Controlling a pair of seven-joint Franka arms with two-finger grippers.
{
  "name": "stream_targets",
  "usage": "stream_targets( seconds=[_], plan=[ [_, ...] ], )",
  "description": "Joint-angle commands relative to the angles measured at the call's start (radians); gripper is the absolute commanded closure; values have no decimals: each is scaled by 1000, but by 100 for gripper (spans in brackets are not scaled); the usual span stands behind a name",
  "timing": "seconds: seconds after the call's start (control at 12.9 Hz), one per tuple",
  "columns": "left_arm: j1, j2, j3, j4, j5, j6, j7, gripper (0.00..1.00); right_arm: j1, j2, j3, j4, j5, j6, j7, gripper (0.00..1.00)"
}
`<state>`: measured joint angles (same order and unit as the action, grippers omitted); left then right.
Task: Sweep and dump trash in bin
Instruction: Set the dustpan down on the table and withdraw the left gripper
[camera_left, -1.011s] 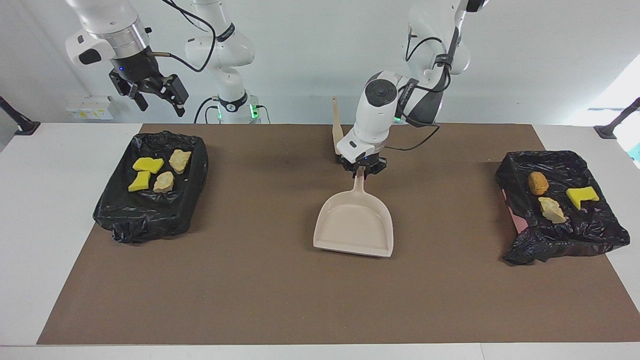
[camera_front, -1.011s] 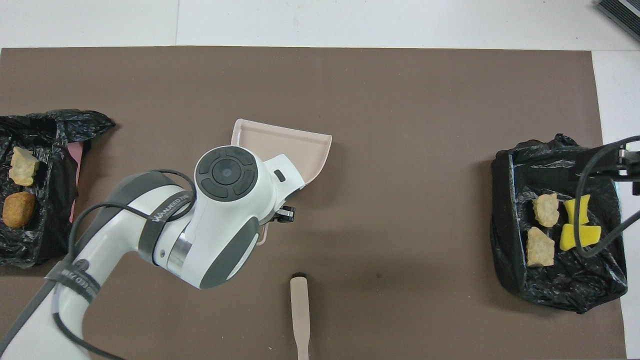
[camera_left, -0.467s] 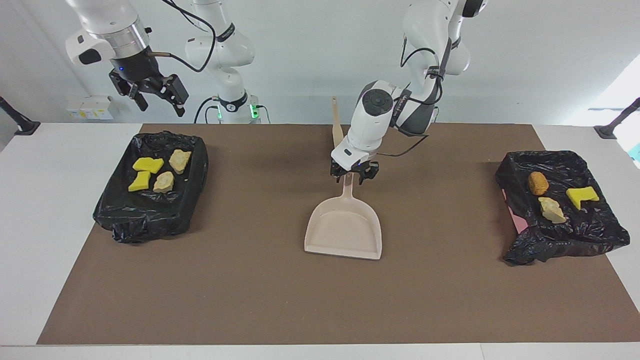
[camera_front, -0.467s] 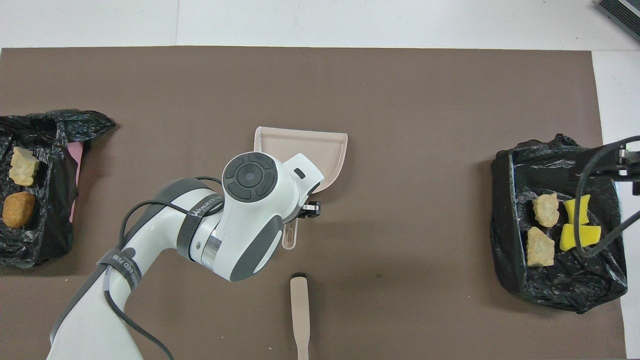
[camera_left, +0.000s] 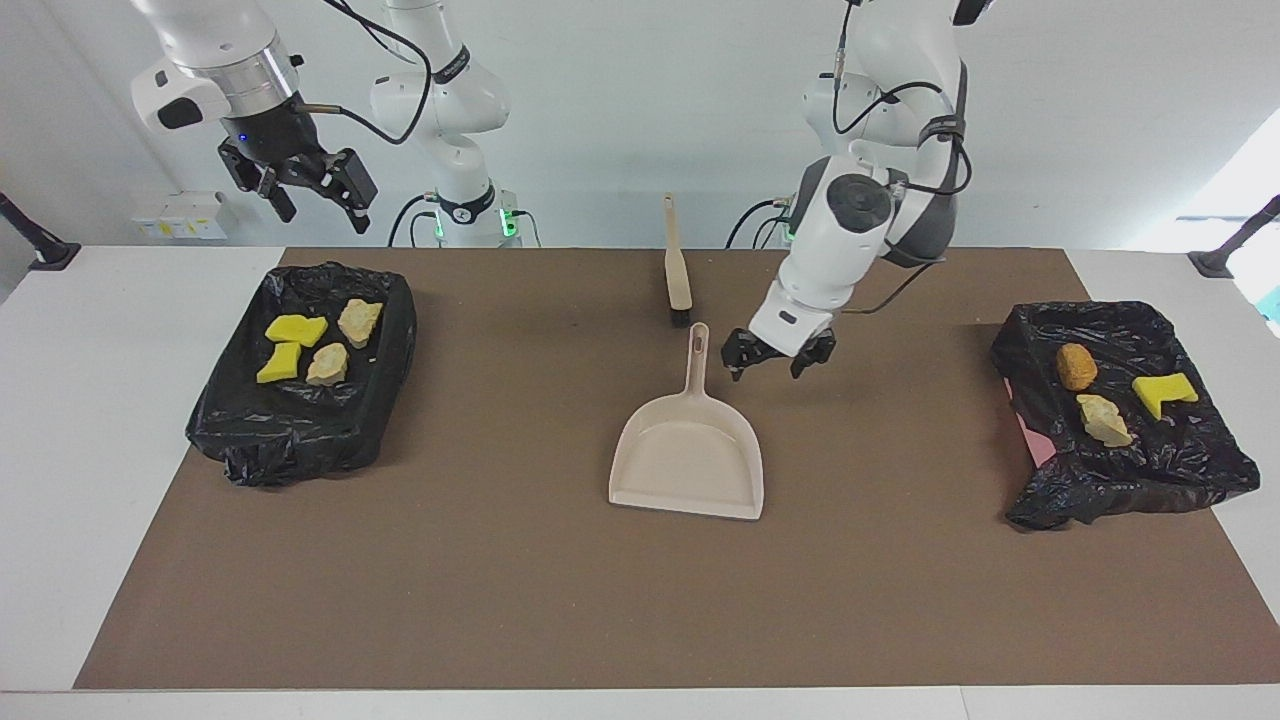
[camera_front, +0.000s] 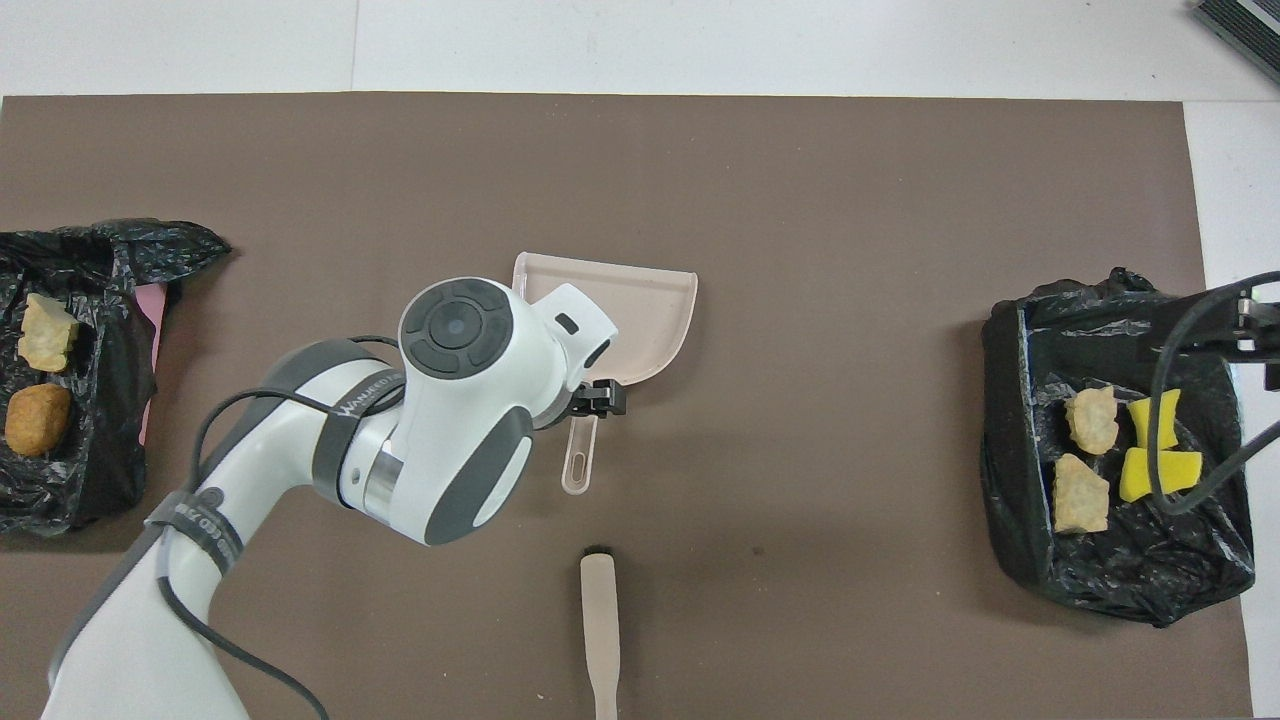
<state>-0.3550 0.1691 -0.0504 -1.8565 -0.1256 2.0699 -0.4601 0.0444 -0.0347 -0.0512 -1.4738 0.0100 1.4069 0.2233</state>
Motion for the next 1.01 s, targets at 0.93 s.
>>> stream_targets(
  seconds=[0.93],
  plan=[
    [376, -146, -8, 109, 156, -194, 587, 0, -14, -11, 7, -6, -2, -8, -16, 0]
  ],
)
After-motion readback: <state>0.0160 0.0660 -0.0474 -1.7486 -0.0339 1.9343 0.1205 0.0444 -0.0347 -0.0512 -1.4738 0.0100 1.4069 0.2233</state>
